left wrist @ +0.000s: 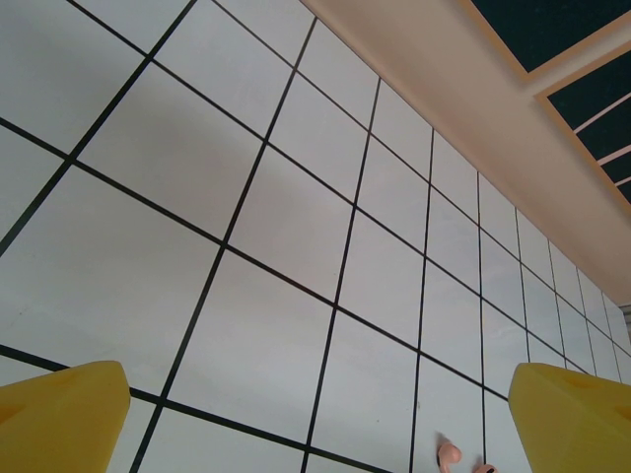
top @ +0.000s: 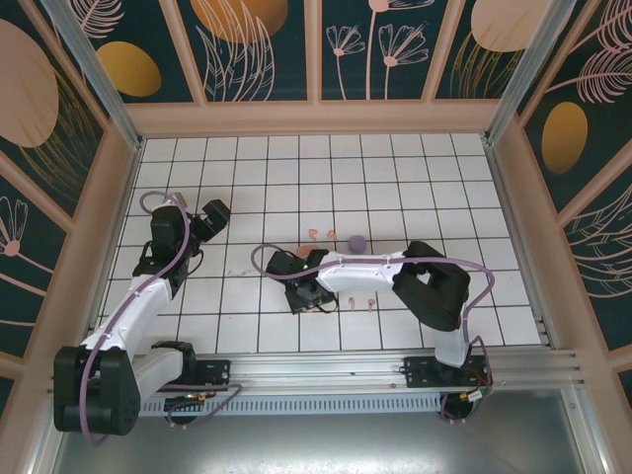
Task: Insert the wireless bluetooth earbuds into the charging case
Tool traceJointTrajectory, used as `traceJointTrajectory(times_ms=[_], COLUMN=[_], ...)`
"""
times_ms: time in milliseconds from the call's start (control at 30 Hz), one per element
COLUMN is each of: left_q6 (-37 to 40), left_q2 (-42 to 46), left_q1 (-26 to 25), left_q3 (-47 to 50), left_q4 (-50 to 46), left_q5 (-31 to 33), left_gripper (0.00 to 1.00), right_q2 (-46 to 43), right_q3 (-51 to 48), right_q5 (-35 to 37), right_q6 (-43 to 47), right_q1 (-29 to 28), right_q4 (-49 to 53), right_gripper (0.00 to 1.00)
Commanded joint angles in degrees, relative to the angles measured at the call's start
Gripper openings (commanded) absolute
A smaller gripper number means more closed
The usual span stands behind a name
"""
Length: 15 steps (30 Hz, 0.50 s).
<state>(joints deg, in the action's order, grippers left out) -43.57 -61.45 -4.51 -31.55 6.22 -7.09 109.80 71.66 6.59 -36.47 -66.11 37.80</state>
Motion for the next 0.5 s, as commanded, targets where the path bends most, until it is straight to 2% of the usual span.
traceJointTrajectory(times_ms=[0,200,467], left_q6=[0.91,-0.43,-3.6], left_q2=[-0.07,0.58,4.25], left_q1=[-0.24,-0.23,-0.23], left_q3=[-1.06,-0.79,0.42], left_q4=[1.25,1.78,5.46], left_q5=[-0.38,-0.13,-1.82], left_gripper=[0.99,0.99,0.99], right_q2=[1.08,0.04,-7.92], right_q3=[0.9,0.94,3.62], right_q5=[0.77,1.25,1.47], right_q6=[-0.78,-1.35,-2.14], right_q1=[-0.16,-0.34,3.86], right_q4=[1.67,1.66,-1.07], right_gripper=[0.55,0.39,0.36])
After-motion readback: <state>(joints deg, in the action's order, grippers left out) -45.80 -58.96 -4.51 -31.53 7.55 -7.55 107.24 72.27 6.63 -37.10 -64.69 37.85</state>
